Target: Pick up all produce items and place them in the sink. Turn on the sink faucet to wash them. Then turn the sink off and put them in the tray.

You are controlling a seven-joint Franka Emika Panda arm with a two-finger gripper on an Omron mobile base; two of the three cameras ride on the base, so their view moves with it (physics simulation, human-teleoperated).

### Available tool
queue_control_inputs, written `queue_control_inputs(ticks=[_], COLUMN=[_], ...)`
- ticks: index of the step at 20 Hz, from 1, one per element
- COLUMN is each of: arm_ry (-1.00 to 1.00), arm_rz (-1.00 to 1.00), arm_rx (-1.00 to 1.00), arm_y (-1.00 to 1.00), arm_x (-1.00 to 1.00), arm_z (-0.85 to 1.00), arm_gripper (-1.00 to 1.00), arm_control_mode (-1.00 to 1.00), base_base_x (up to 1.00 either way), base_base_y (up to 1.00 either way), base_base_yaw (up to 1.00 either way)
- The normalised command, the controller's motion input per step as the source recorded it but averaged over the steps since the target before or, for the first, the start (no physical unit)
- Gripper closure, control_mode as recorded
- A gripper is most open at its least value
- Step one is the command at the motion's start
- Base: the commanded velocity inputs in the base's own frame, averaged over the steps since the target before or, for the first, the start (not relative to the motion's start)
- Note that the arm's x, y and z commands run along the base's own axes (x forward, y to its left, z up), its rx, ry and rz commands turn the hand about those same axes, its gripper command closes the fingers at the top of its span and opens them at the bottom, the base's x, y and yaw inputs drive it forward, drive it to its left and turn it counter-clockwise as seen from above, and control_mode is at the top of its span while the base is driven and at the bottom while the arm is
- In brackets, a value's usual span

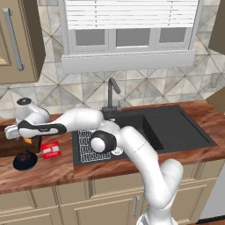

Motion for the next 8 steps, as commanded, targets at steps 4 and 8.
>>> queue_control_inputs(ticks=[4,8], arm_ry=[0.0,0.0], arm_rz=[0.0,0.0], arm_rx=[0.0,-0.01], arm_y=[0.07,0.03], arm_x=[0.0,-0.01], arm_z=[0.21,0.35], arm_gripper=[-1.0,-1.0], arm_control_mode=[-1.0,-1.0], base_base_x=[0.0,0.0], base_base_y=[0.0,0.0], base_base_yaw=[0.0,0.0])
